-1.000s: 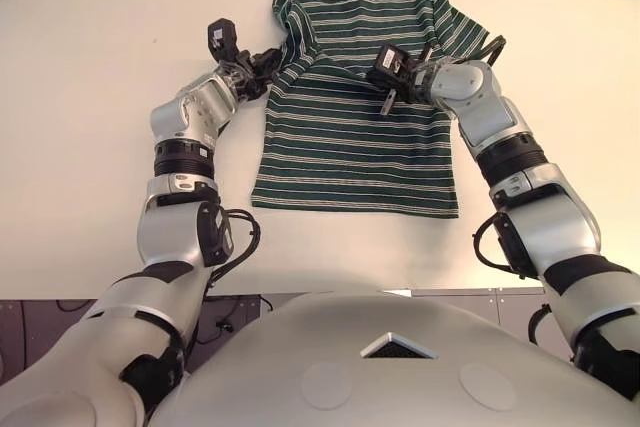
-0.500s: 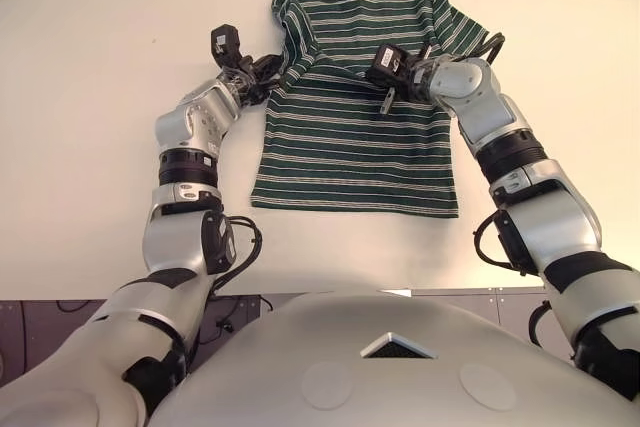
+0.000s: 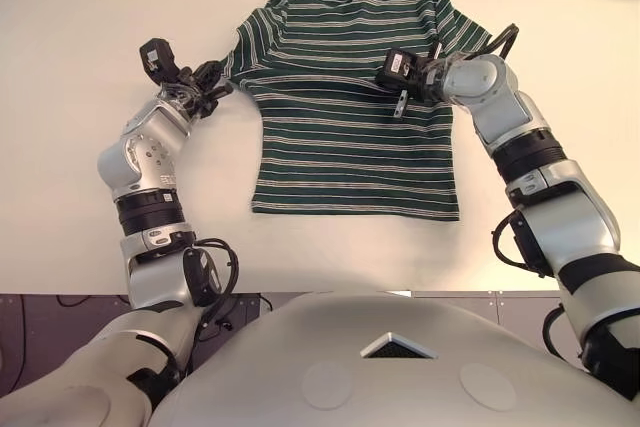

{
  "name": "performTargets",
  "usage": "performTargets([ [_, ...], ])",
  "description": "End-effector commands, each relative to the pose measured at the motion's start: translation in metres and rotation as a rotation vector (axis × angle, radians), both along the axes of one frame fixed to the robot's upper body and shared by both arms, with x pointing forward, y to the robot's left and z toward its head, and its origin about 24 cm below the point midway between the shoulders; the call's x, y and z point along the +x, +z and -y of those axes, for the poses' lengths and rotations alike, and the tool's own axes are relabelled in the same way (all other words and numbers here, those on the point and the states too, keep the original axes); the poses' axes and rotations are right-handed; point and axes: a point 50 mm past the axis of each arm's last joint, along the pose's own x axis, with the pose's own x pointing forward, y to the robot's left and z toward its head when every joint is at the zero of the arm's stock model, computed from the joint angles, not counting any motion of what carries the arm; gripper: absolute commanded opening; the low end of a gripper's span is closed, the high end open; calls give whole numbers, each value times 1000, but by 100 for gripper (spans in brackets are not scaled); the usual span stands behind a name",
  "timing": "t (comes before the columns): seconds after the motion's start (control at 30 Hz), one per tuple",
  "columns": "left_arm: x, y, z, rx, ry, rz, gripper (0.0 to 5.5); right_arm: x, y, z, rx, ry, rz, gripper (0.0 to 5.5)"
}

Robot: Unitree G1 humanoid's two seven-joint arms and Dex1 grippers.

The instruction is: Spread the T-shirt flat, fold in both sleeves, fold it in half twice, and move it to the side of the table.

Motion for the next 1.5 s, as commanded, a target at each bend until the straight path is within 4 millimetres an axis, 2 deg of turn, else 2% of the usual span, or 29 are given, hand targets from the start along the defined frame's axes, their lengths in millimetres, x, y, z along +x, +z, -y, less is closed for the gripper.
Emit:
performTargets([
  [0.03,10,31,28,15,-147,161,3,-40,-56,28,-160,-45,-252,0],
  [0.2,7,25,63,363,-405,157,3,-43,-57,24,-157,-29,-256,0],
  [0.27,3,22,82,489,-528,187,3,-43,-57,24,-160,-27,-255,0],
  [0.4,-2,18,110,596,-659,259,3,-44,-57,21,-159,-18,-257,0],
  [0.57,-5,20,122,670,-743,327,3,-46,-59,19,-158,-10,-263,0],
  [0.7,-15,-10,119,679,-811,164,3,-43,-56,20,-160,-28,-244,0],
  [0.73,-16,-15,119,680,-812,140,25,-40,-55,20,-150,-48,-235,20],
  [0.8,-18,-23,116,720,-825,108,48,-32,-48,19,-78,-129,-225,39],
  [0.87,-19,-25,115,741,-823,105,74,-20,-35,18,69,-247,-235,61],
  [1.0,-23,-11,109,761,-798,187,89,1,0,26,438,-474,-318,116],
  [1.1,-31,26,96,805,-742,337,89,17,22,68,639,-738,-338,137],
  [1.2,-42,55,88,803,-731,427,89,22,25,100,682,-925,-314,137],
  [1.27,-50,60,85,781,-768,423,89,24,24,109,678,-992,-292,137],
  [1.4,-76,34,84,723,-949,282,89,22,12,116,613,-1077,-260,137],
  [1.5,-82,16,80,719,-984,184,51,22,6,112,617,-1094,-275,142],
])
